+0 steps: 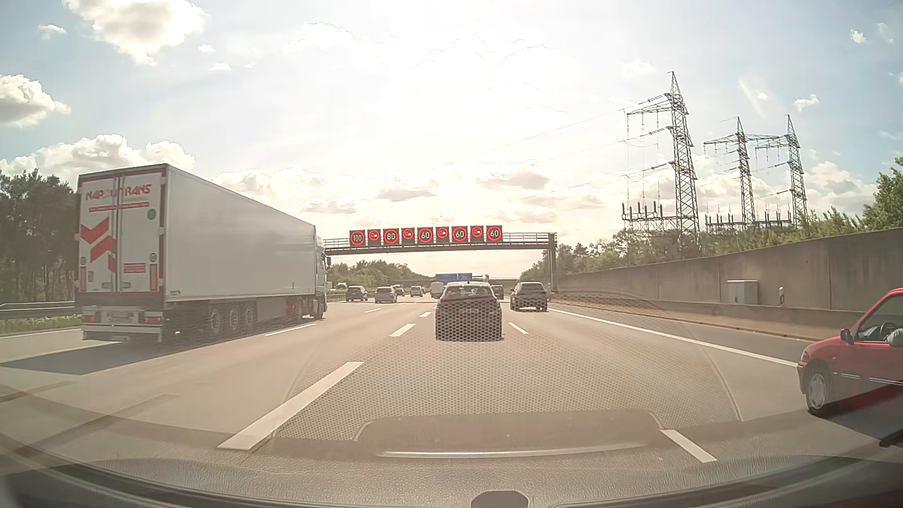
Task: Follow the waypoints while adhering to traffic rules and regulations
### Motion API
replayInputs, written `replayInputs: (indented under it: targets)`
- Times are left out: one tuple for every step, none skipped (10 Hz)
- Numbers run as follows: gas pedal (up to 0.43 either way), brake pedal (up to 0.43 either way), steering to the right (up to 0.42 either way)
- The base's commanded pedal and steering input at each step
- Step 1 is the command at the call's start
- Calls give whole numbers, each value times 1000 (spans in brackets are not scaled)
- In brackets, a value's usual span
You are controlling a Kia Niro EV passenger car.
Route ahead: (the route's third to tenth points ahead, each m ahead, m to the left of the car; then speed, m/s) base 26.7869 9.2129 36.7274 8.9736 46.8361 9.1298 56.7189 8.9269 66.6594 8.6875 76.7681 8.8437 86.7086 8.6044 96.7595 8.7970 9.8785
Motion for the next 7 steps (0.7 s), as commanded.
replayInputs:
  targets:
    - [138,0,0]
    - [138,0,0]
    - [138,0,0]
    - [138,0,1]
    - [138,0,1]
    - [138,0,1]
    - [138,0,1]
